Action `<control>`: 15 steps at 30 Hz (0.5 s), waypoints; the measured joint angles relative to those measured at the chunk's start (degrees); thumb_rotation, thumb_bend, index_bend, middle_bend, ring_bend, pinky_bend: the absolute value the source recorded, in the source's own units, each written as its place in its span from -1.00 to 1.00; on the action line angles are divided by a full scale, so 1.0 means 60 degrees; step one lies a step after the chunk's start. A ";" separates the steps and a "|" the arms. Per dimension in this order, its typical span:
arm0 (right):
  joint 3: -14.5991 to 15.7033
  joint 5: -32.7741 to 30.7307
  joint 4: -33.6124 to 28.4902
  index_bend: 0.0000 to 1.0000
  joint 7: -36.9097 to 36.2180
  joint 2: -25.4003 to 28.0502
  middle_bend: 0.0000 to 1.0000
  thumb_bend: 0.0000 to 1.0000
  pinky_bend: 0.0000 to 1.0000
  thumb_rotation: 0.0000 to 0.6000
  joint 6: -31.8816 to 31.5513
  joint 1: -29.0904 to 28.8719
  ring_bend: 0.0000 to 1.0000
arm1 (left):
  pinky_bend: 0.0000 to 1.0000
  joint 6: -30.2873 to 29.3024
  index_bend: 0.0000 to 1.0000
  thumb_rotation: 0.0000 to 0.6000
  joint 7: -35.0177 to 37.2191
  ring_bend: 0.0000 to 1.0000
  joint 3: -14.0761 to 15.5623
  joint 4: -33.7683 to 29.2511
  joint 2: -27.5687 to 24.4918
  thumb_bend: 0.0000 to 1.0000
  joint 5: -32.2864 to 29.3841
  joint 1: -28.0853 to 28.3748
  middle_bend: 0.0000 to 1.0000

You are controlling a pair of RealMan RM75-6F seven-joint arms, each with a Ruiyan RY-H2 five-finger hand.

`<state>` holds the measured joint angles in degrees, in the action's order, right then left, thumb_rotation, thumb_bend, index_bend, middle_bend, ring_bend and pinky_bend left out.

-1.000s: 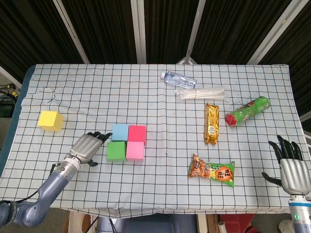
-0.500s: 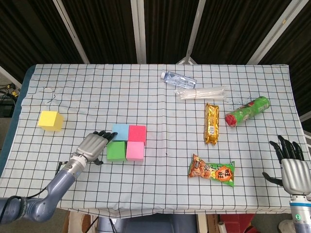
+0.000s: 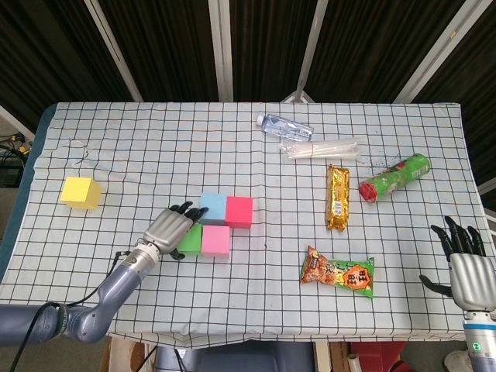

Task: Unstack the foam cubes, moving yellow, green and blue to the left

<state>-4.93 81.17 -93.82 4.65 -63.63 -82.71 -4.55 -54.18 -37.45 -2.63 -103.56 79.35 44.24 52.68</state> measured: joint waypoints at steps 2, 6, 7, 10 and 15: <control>-0.0008 -0.0021 -0.0005 -0.66 -0.0020 0.0016 -0.95 -0.88 -1.00 1.00 0.0015 -0.0002 -0.77 | -0.41 -0.0018 -0.97 1.00 -0.0135 -0.59 0.0079 -0.0056 -0.0003 -1.00 0.0040 0.0028 -0.55; 0.0001 -0.0003 -0.0008 -0.66 -0.0099 0.0042 -0.95 -0.88 -1.00 1.00 -0.0003 0.0016 -0.77 | -0.24 -0.0156 -0.93 1.00 -0.0434 -0.40 0.0268 -0.0262 -0.0011 -1.00 0.0084 0.0055 -0.34; -0.0003 0.0005 -0.0010 -0.66 -0.0125 0.0049 -0.95 -0.88 -1.00 1.00 -0.0022 0.0021 -0.77 | -0.21 -0.0195 -0.92 1.00 -0.0466 -0.37 0.0303 -0.0328 -0.0029 -1.00 0.0088 0.0053 -0.30; -0.0009 0.0025 -0.0016 -0.66 -0.0212 0.0076 -0.95 -0.88 -1.00 1.00 -0.0039 0.0030 -0.77 | -0.11 -0.0424 -0.89 1.00 -0.0629 -0.25 0.0389 -0.0432 -0.0111 -1.00 0.0116 0.0027 -0.19; 0.0016 0.0054 -0.0009 -0.66 -0.0238 0.0078 -0.95 -0.88 -1.00 1.00 -0.0019 0.0032 -0.77 | -0.03 -0.0647 -0.84 1.00 -0.0521 -0.14 0.0400 -0.0403 -0.0181 -0.91 0.0228 -0.0077 -0.08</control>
<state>-4.83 81.49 -93.87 3.22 -63.16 -82.82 -4.36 -58.06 -40.57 -0.22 -105.98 78.26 45.61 52.22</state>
